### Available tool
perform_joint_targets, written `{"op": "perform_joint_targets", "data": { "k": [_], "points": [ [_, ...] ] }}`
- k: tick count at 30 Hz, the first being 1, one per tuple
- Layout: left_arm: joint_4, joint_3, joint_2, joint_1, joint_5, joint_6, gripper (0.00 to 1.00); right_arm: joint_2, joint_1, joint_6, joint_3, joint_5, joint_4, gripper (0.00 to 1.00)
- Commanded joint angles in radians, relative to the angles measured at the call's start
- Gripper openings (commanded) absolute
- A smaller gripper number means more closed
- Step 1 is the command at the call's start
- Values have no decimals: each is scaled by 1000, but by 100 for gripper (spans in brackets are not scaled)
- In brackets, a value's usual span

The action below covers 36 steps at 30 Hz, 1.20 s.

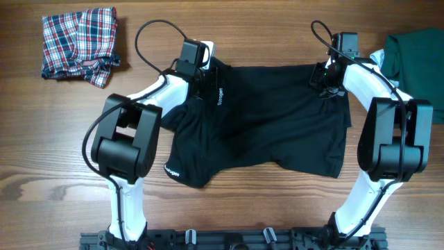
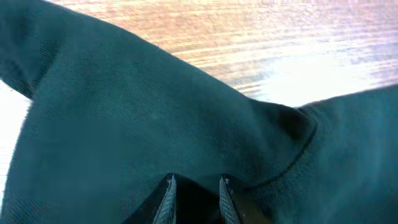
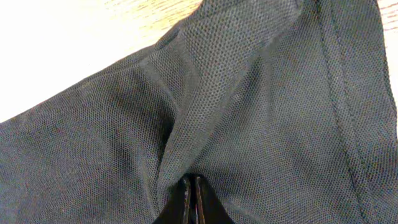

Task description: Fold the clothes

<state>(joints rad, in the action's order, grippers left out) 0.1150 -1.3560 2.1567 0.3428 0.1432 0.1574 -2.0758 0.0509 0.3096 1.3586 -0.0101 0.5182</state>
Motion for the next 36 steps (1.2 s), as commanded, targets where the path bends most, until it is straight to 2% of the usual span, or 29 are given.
{"op": "perform_joint_targets", "data": {
  "k": [1,11,12,13,16,21,24,25,27,31,33,36],
  "points": [
    [-8,-1,51,-62,-66,-20,20,-82,-20,7,-43,-40,53,4],
    [-51,-1,117,-217,-65,-20,17,-82,-20,7,-43,-40,78,4],
    [-53,-1,116,-217,-65,-24,24,-82,-20,7,-43,-40,77,4],
    [-57,-3,107,-216,-66,-24,40,-82,-20,7,-43,-40,78,4],
    [-37,-41,100,-217,-59,-23,42,-82,-20,7,-43,-40,82,4],
    [171,-142,19,-209,-13,-23,52,-82,-20,5,-43,-40,81,4],
    [219,-143,-82,-208,96,-60,55,-82,-20,5,-43,-40,79,4],
    [236,-143,-112,-198,137,-103,46,-82,-20,5,-43,-40,76,4],
    [242,-143,-115,-173,137,-103,6,-82,-20,7,-43,-41,70,4],
    [243,-142,-77,-80,76,-154,4,-82,-20,8,-43,-63,67,4],
    [236,-142,-42,-24,3,-154,4,-82,-20,8,-43,-66,70,4],
    [236,-142,16,15,-14,-153,4,-82,-20,8,-43,-70,71,4]
  ]
}}
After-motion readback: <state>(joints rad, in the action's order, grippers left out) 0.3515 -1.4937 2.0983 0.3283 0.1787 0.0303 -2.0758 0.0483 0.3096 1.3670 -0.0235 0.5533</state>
